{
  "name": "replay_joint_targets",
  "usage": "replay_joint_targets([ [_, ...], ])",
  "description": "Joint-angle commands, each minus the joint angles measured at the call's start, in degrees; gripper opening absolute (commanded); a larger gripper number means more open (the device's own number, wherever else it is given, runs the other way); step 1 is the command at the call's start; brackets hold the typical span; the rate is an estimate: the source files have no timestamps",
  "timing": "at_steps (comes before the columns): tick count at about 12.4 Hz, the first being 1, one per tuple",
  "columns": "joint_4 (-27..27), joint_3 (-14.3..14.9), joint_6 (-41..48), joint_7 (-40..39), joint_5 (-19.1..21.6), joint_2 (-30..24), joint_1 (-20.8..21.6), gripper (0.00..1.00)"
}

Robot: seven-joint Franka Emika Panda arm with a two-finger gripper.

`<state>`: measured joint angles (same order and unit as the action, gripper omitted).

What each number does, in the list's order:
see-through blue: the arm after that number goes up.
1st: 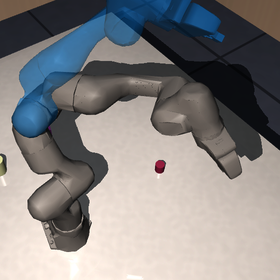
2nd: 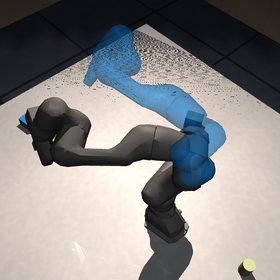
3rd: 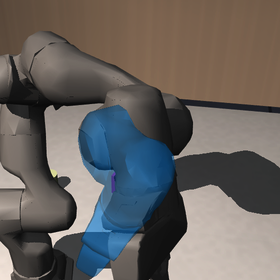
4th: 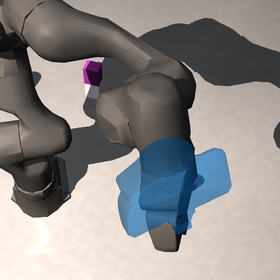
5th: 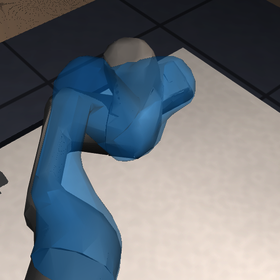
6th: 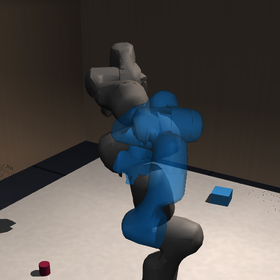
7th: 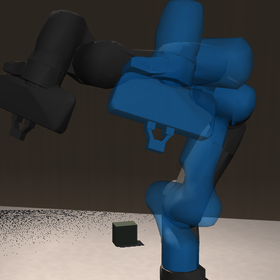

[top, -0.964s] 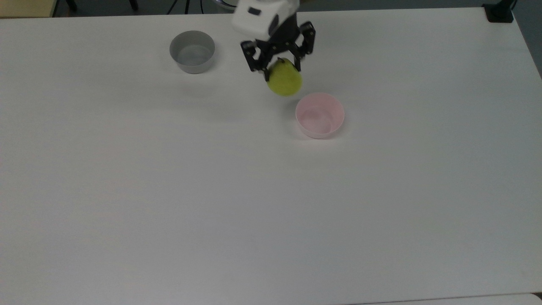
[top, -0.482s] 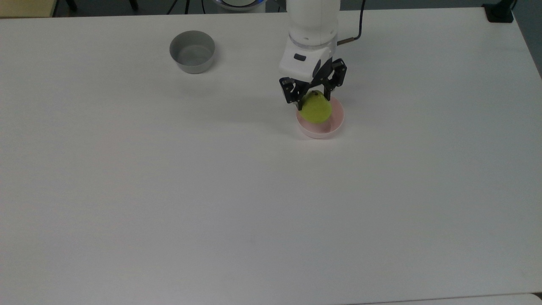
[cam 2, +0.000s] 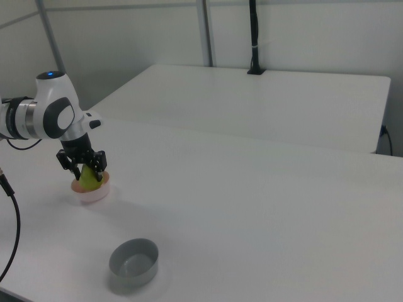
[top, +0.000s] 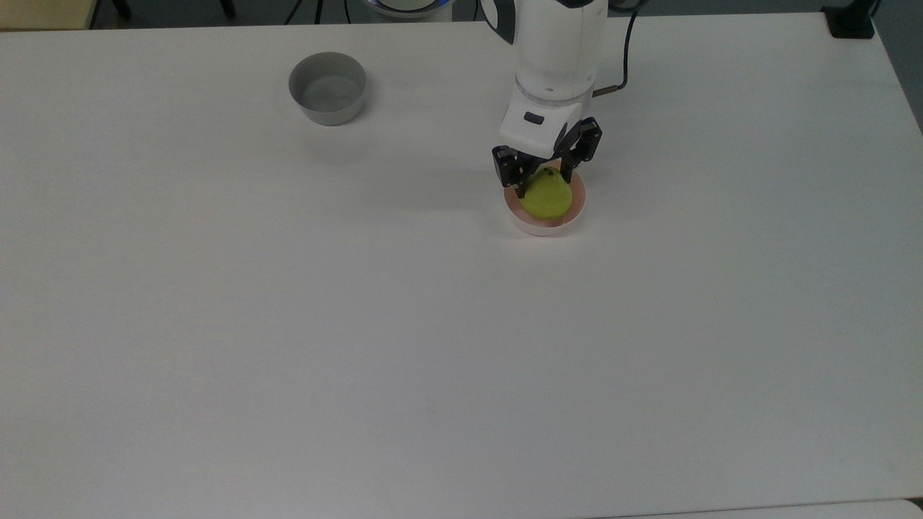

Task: Place the pear in the bowl
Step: 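Open the gripper to release the pear into the pink bowl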

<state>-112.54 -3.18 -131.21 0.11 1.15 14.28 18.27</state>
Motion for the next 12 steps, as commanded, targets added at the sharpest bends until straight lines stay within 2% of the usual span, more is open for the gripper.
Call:
replay_joint_targets([
  [1, 0.13, -0.16, -1.24, 3.05, -1.06, 0.22, 0.28, 0.69],
  [2, 0.22, -0.16, -0.89, 3.06, -1.06, 0.04, 0.28, 0.82],
  [4, 0.30, -0.16, -0.80, 4.89, -1.14, -0.05, 0.10, 0.98],
  [8, 0.57, -0.08, 0.34, 5.70, -1.85, -1.79, -0.51, 1.00],
  [10, 2.49, -0.07, 4.89, 5.70, -1.94, -3.72, -2.26, 1.00],
  [12, 6.87, 0.27, 13.66, 6.66, -2.81, -4.79, -3.15, 1.00],
])
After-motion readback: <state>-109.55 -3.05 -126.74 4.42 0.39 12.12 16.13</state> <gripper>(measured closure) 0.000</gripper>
